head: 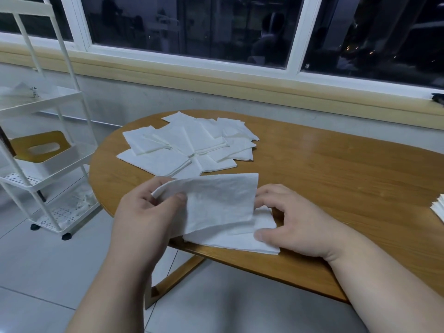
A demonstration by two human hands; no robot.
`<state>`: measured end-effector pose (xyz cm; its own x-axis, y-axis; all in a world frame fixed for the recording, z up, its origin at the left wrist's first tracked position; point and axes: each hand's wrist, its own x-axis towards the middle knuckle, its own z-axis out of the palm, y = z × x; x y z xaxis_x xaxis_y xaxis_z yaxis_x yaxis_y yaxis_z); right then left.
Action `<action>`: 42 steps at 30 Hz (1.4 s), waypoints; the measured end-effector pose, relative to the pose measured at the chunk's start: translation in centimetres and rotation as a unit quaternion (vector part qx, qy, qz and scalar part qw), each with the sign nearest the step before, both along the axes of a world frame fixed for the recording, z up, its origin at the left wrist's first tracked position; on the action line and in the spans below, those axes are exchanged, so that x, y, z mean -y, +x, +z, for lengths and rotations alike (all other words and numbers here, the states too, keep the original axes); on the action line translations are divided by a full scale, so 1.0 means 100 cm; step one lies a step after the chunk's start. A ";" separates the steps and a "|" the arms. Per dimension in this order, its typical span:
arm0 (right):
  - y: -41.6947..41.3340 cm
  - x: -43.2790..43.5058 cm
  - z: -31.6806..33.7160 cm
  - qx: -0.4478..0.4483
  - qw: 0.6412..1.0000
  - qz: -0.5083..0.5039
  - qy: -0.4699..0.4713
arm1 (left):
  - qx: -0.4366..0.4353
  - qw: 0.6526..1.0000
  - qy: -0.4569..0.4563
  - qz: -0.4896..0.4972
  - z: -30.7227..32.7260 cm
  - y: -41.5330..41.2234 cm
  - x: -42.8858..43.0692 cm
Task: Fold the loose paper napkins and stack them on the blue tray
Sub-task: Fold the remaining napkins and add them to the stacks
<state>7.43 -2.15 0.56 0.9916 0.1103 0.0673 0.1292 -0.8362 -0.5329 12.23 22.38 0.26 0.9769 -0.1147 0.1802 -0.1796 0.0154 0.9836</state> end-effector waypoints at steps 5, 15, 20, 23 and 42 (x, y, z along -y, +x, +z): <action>0.002 -0.001 -0.001 0.014 1.000 -0.011 0.011 | -0.013 0.998 0.021 -0.055 -0.004 0.005 0.001; 0.003 0.001 -0.001 0.043 0.999 -0.021 0.019 | 0.007 0.986 0.152 -0.068 -0.004 0.001 0.004; 0.008 0.015 -0.004 0.134 0.986 -0.103 -0.007 | 0.031 0.976 0.212 -0.049 -0.001 -0.002 0.006; 0.008 0.030 -0.001 0.149 0.976 -0.150 -0.053 | 0.038 0.971 0.231 -0.043 0.000 -0.004 0.006; -0.009 -0.003 0.004 0.089 0.962 0.005 0.260 | 0.038 0.985 0.160 -0.046 0.009 -0.016 0.015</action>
<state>6.55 -1.81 0.92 0.9585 0.0258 0.2841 0.2635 -0.4613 -0.8472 10.67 20.87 1.18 0.9448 -0.2643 0.1937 -0.2661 -0.2736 0.9243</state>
